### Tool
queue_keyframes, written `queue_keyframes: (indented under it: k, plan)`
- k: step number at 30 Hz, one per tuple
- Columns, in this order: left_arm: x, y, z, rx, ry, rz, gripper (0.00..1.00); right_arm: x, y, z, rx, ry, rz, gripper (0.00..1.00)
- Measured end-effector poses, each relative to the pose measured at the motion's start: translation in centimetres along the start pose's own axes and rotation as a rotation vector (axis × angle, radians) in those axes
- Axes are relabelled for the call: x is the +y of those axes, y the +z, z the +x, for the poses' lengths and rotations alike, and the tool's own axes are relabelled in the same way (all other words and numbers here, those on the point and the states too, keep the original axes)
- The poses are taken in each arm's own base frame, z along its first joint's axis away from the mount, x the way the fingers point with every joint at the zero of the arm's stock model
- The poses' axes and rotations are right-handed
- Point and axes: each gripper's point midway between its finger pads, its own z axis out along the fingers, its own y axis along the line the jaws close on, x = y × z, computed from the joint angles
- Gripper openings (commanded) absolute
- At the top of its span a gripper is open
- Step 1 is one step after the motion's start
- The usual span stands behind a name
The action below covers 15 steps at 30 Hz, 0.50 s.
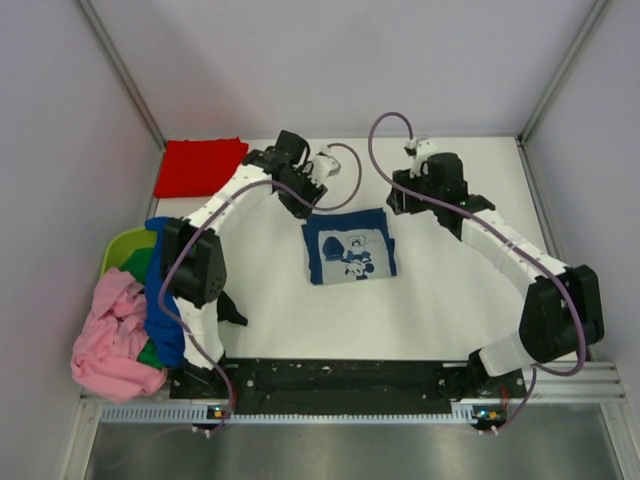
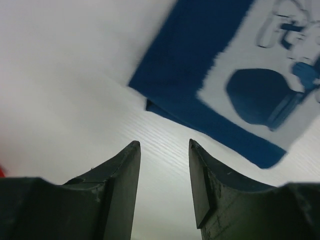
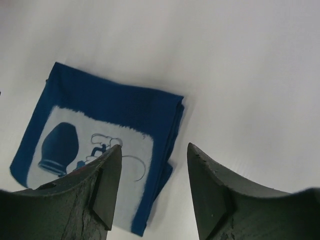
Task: Fold and stack the t-shirts
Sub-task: Smooth out wrinkles on the folded tshirt
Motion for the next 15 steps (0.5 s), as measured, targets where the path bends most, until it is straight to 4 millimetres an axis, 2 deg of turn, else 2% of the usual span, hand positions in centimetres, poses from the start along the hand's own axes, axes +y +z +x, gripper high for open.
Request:
queue_keyframes:
  k: [2,4,8,11,15]
  plan:
    - [-3.2,-1.1,-0.3,-0.027,0.049,0.059,0.48,0.8,-0.7,1.7,0.038,0.068,-0.029,0.53]
    - [-6.4,-1.5,0.0,-0.031,0.101,0.119,0.48,1.2,-0.5,3.9,0.099,0.123,-0.042,0.52]
    - [-11.1,-0.1,2.5,0.026,0.181,0.213,0.49,1.7,0.7,9.8,0.282,0.225,-0.052,0.47]
    - [-12.0,0.8,4.7,0.088,0.185,0.237,0.48,1.9,1.6,13.3,0.395,0.285,-0.047,0.34]
    - [-11.3,1.0,5.5,0.108,0.182,0.219,0.48,1.9,3.7,16.0,0.498,0.325,-0.043,0.18]
